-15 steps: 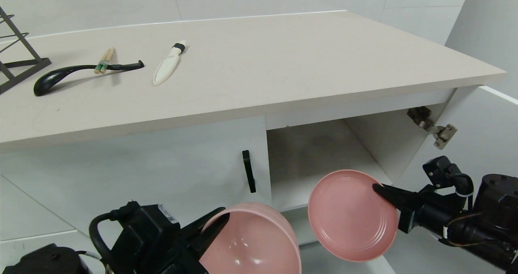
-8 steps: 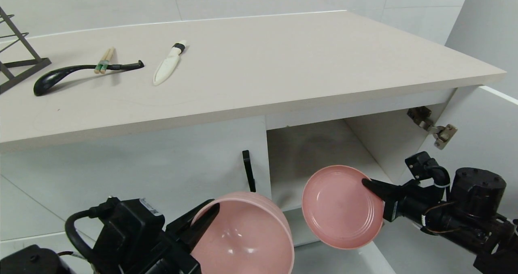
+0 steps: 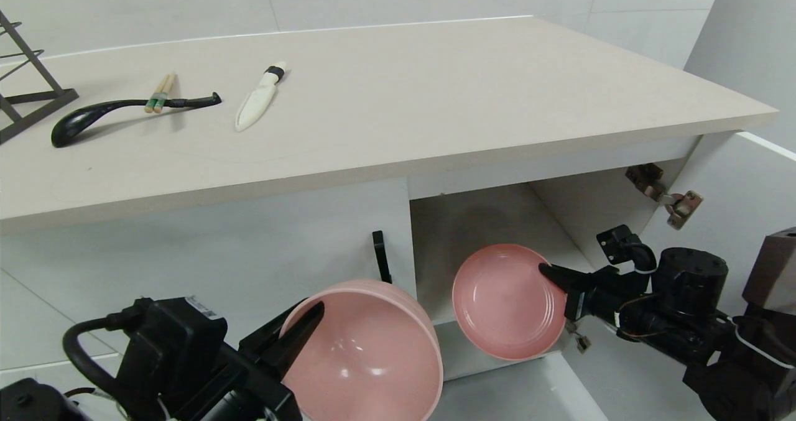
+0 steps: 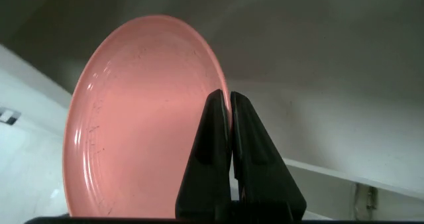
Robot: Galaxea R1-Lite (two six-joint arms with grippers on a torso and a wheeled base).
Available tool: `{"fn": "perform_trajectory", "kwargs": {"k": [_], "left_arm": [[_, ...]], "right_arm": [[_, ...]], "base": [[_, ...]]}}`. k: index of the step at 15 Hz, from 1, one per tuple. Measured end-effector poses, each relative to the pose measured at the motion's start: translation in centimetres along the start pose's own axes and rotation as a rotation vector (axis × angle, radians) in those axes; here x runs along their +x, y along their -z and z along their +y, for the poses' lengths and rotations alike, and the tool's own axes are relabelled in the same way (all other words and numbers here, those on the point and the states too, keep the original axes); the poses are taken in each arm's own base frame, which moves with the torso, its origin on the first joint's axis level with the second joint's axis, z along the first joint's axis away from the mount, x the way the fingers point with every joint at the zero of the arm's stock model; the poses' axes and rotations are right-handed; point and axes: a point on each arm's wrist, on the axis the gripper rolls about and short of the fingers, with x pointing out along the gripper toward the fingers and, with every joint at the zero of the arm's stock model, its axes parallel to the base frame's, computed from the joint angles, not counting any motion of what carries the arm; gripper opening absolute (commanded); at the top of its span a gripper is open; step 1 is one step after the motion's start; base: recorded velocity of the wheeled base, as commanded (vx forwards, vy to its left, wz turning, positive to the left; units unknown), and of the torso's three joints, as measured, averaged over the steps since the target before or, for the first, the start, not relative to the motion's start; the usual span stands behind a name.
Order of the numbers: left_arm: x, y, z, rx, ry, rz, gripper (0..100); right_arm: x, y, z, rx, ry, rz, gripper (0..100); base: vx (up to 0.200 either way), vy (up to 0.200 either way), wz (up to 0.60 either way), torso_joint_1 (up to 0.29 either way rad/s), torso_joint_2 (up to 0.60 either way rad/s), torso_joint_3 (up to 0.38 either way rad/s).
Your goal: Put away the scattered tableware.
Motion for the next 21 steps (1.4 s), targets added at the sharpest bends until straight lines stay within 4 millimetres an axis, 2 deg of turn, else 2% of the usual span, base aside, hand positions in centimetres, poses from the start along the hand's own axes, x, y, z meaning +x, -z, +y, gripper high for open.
{"fn": "perform_trajectory", "kwargs": {"k": [10,21], "left_arm": [[-0.7,-0.9,0.3,-0.019,-0.005,-0.052,0],[-0.9,-1.2,0.4,-0.024,-0.007,-0.066,0]], "right_arm": [[5.0,1.4,-1.7,0.058,0.062,-0.054,0],[8.4,2.6,-2.8,0.053,0.069,-0.095,0]], "base": [[0.0,0.0,0.0,0.0,0.0,0.0],[0.0,0.0,0.0,0.0,0.0,0.0]]}}
